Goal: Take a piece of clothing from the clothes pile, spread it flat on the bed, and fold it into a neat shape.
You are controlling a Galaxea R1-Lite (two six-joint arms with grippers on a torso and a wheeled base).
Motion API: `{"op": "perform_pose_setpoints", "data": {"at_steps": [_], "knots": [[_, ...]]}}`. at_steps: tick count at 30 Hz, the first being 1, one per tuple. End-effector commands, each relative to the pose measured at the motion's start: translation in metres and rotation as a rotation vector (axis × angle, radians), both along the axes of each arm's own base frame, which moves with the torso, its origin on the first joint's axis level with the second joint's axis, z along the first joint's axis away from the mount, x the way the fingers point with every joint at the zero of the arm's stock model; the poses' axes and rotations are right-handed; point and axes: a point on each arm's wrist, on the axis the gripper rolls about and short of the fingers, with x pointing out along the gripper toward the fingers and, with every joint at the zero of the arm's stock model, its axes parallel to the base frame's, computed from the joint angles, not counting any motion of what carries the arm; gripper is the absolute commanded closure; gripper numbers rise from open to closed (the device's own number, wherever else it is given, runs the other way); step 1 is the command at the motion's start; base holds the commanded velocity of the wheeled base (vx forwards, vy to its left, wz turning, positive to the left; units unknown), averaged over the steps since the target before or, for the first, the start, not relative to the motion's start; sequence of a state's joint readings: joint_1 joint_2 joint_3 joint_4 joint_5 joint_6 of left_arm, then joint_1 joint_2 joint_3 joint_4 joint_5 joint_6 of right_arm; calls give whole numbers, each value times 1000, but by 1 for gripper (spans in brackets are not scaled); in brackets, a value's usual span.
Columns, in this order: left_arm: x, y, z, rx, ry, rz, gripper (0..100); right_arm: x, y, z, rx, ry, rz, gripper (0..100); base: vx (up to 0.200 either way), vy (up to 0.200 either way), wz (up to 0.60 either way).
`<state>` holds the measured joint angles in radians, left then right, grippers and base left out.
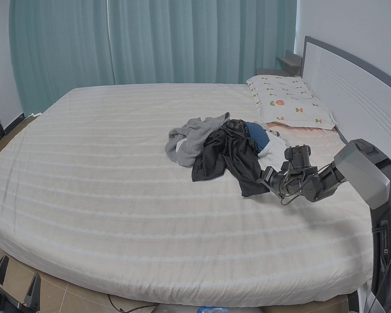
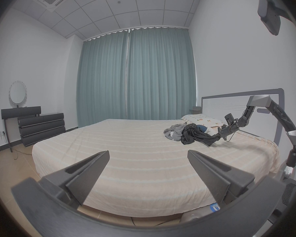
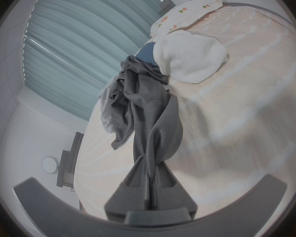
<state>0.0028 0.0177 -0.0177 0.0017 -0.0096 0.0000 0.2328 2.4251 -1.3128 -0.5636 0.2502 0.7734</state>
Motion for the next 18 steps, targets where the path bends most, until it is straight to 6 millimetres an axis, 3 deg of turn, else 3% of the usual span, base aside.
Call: {"op": "perform_pose_setpoints", "data": {"at_steps": [1, 5, 6, 9, 18], "knots": [[0, 0, -5, -2, -2, -2, 0, -89, 1, 78, 124, -174, 81, 100, 0, 0, 0], [0, 0, -5, 0, -5, -4, 0, -120, 2, 111, 146, -254, 108, 100, 0, 0, 0], [0, 0, -5, 5, -5, -4, 0, -136, 2, 131, 160, -299, 124, 100, 0, 0, 0], [0, 0, -4, -3, -5, -4, 0, -160, 0, 160, 181, -379, 145, 100, 0, 0, 0], [0, 0, -3, 29, -17, -5, 0, -197, -4, 217, 206, -525, 186, 100, 0, 0, 0]]}}
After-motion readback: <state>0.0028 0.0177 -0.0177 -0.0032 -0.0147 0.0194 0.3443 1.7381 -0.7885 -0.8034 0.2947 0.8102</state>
